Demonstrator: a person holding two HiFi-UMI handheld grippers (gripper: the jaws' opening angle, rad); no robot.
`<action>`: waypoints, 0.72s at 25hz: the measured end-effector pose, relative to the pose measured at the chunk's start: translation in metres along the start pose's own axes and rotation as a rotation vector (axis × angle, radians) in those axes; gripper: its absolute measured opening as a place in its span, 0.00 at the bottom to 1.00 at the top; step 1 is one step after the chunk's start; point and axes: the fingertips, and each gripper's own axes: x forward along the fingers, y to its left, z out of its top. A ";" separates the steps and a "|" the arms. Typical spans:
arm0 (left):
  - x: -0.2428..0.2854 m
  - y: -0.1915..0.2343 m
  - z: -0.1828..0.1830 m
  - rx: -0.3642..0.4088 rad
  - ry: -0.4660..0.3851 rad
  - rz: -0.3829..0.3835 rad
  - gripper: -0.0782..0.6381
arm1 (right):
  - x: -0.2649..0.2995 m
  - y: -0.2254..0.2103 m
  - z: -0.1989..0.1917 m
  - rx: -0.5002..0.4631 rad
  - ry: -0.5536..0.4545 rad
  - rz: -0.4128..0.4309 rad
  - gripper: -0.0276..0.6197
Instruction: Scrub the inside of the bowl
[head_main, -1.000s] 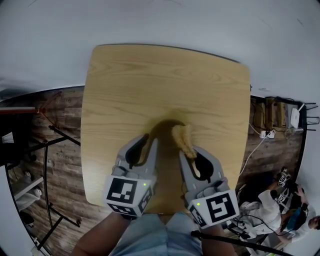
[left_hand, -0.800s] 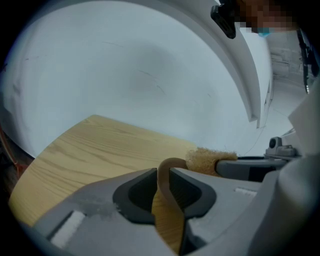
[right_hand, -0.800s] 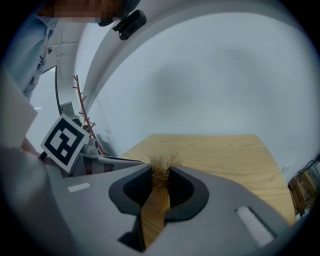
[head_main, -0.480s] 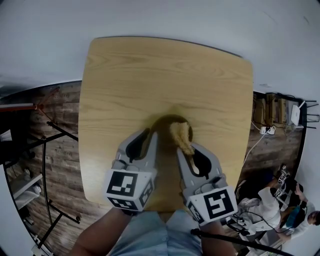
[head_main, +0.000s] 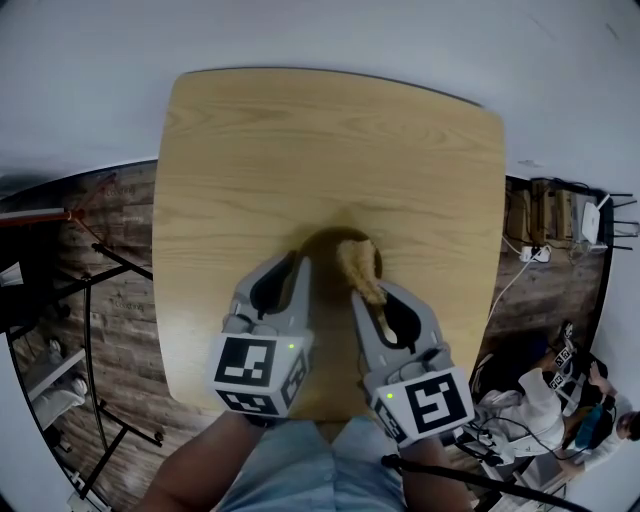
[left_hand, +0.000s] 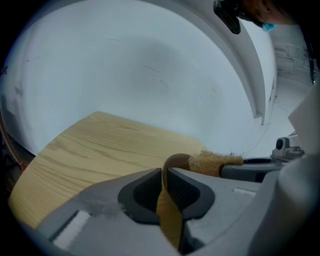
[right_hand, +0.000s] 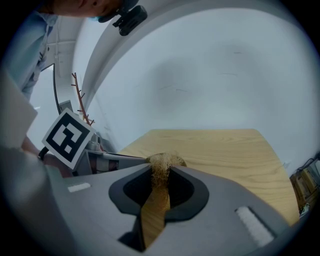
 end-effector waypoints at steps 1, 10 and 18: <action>0.000 0.000 0.000 0.003 -0.002 0.003 0.18 | 0.000 -0.001 -0.001 0.000 0.001 -0.001 0.14; -0.001 -0.018 0.010 0.097 -0.004 -0.042 0.16 | 0.010 -0.009 -0.013 -0.001 0.057 -0.015 0.14; -0.003 -0.042 0.019 0.210 -0.002 -0.087 0.16 | 0.018 -0.001 -0.020 -0.005 0.120 0.046 0.14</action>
